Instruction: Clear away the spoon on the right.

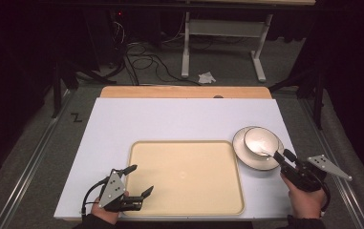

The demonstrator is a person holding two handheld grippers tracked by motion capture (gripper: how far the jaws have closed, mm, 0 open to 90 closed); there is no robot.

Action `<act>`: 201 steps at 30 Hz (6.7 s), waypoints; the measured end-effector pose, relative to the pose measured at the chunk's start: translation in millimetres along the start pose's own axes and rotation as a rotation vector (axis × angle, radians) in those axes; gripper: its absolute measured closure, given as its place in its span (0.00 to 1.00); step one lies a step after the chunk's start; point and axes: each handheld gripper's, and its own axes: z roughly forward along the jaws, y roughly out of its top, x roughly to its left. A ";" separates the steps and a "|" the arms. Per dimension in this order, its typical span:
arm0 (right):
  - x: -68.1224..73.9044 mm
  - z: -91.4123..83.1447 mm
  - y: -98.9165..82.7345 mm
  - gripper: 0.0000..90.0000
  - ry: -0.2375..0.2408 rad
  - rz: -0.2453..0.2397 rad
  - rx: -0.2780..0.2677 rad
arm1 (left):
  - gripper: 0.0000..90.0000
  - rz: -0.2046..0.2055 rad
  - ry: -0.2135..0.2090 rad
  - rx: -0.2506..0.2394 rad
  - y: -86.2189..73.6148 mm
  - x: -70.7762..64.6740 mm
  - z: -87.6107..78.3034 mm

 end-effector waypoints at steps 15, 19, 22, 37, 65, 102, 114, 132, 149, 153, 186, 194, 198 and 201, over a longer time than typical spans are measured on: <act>-9.4 10.5 -9.3 0.54 0.040 0.105 0.049 | 0.18 -0.048 0.019 -0.040 -0.1 5.6 -5.2; -9.8 12.1 -10.1 0.55 0.045 0.123 0.058 | 0.18 -0.076 0.027 -0.060 -0.5 8.4 -7.2; -9.3 13.4 -10.6 0.58 0.054 0.128 0.067 | 0.18 -0.084 0.037 -0.065 -0.7 9.4 -8.0; -12.6 15.6 -12.7 0.72 0.087 0.142 0.091 | 0.18 -0.100 0.107 -0.071 -2.5 11.7 -8.8; -11.1 15.4 -8.2 0.73 0.119 0.162 0.115 | 0.18 -0.084 0.089 -0.064 -1.8 9.7 -7.7; -18.6 16.8 -6.0 0.87 0.160 0.258 0.149 | 0.18 -0.080 0.077 -0.064 -1.5 9.0 -7.9; -13.2 16.4 -3.7 0.90 0.155 0.203 0.158 | 0.18 -0.080 0.077 -0.066 -1.2 8.9 -7.9; -6.0 5.5 0.7 0.97 0.159 0.114 0.084 | 0.18 -0.081 0.078 -0.068 -1.3 9.1 -8.5; 16.9 -14.6 13.1 0.97 0.208 0.012 -0.032 | 0.18 -0.081 0.086 -0.071 -1.1 9.4 -9.0; 25.5 -13.5 12.9 0.97 0.231 -0.014 -0.034 | 0.18 -0.079 0.084 -0.071 -1.0 9.2 -8.9; 102.5 14.2 -10.5 0.97 0.426 -0.155 0.025 | 0.18 -0.075 0.083 -0.074 -0.6 9.4 -9.3; 114.9 21.9 -19.1 0.97 0.476 -0.188 0.065 | 0.18 -0.074 0.082 -0.074 -0.5 9.2 -9.2; 116.8 26.8 -23.4 0.97 0.486 -0.186 0.094 | 0.18 -0.074 0.081 -0.073 -0.6 9.2 -9.0; 118.8 30.1 -26.6 0.96 0.495 -0.190 0.115 | 0.18 -0.074 0.081 -0.071 -0.5 9.0 -8.7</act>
